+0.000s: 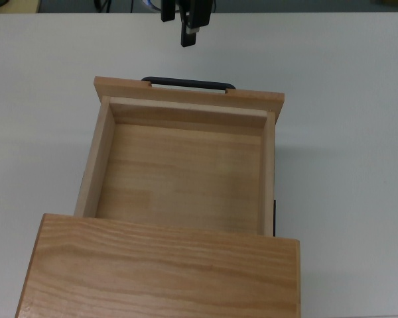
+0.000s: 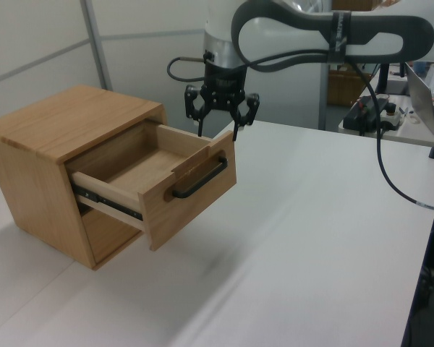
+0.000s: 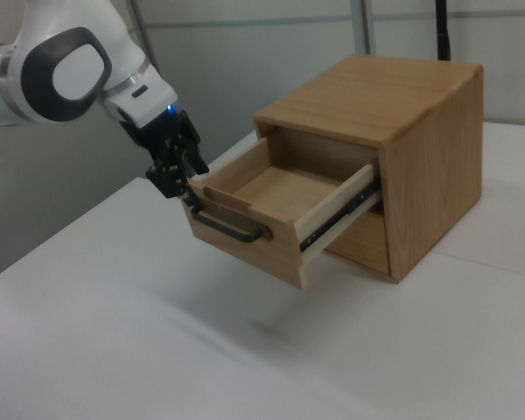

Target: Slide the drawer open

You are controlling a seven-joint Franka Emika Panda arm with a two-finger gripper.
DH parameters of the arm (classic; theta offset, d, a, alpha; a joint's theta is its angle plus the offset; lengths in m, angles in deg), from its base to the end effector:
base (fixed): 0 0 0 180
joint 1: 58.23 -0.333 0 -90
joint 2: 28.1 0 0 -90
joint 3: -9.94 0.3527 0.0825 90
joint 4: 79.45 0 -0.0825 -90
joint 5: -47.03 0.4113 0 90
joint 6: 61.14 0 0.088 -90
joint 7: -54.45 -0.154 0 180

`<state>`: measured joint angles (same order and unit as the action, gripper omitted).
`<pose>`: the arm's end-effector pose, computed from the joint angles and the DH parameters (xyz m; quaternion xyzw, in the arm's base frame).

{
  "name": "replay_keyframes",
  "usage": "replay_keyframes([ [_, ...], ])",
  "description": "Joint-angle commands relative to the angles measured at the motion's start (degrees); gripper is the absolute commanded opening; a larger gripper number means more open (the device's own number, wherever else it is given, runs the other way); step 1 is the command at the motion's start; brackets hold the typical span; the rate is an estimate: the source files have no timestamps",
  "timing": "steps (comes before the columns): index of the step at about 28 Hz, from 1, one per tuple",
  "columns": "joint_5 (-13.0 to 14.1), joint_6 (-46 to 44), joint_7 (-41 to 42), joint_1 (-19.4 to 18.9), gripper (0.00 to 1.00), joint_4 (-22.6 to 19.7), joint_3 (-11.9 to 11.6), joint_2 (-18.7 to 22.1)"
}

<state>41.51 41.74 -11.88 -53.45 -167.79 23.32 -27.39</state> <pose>0.6060 0.0799 0.6611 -0.8692 0.4739 -0.1351 0.0413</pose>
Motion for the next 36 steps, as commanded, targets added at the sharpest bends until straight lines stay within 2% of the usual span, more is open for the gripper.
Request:
replay_keyframes([
  [1,1.7,-2.6,11.8,0.1,1.00,1.6,-0.6,0.5],
  [11,2.6,-6.5,34.7,0.1,1.00,2.1,-0.3,0.4],
  [14,2.7,-8.4,45.3,0.1,1.00,2.1,-0.3,0.4],
  [24,2.5,-10.2,63.8,0.0,1.00,2.0,-0.9,0.3],
  [28,2.8,-10.3,66.5,-0.6,1.00,2.0,-2.5,0.3],
  [34,2.9,-12.3,68.2,-4.2,1.00,2.0,-7.1,0.3],
  [36,3.0,-12.4,69.1,-4.1,1.00,2.0,-7.1,0.3],
])
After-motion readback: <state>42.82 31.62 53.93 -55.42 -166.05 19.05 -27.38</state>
